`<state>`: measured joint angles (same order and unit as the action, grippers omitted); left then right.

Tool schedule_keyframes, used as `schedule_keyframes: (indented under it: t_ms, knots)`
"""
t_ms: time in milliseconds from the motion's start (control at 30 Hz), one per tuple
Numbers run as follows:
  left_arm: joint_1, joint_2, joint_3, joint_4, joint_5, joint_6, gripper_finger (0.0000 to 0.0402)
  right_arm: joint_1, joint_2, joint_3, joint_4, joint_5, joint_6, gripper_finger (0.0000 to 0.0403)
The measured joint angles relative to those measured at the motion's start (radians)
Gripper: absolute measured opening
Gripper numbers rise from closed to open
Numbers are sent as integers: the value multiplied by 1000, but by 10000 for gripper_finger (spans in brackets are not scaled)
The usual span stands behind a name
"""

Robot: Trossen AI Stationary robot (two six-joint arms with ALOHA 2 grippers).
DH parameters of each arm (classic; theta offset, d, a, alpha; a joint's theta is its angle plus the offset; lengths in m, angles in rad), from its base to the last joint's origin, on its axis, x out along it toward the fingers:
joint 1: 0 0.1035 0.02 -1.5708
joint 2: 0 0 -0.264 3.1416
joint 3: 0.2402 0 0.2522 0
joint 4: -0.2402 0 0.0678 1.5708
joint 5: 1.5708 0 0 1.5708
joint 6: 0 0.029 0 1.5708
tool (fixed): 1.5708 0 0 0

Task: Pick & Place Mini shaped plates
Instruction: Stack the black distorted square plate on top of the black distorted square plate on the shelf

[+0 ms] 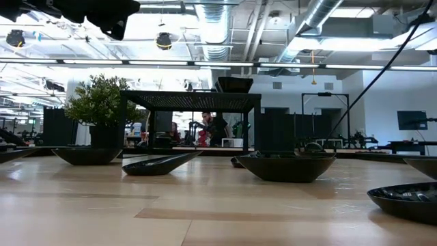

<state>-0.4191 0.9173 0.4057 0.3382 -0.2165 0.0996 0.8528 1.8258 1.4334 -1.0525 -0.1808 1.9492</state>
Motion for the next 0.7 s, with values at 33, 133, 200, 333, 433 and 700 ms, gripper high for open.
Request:
schedule_keyframes:
  t_ms: [33,133,200,333,433,700]
  knots:
    - [0,0,0,1,0,12,104,1,21,0,11,-55,38,122]
    - [0,0,0,18,0,89,104,0,71,0,75,-169,92,122]
    - [0,0,0,36,0,132,104,-1,101,0,125,-197,95,122]
    - [0,0,0,80,0,212,104,-12,137,1,152,-201,100,122]
    - [0,0,0,115,0,262,104,-18,146,2,142,-199,103,122]
    - [0,0,0,134,0,270,104,-8,141,2,126,-189,121,122]
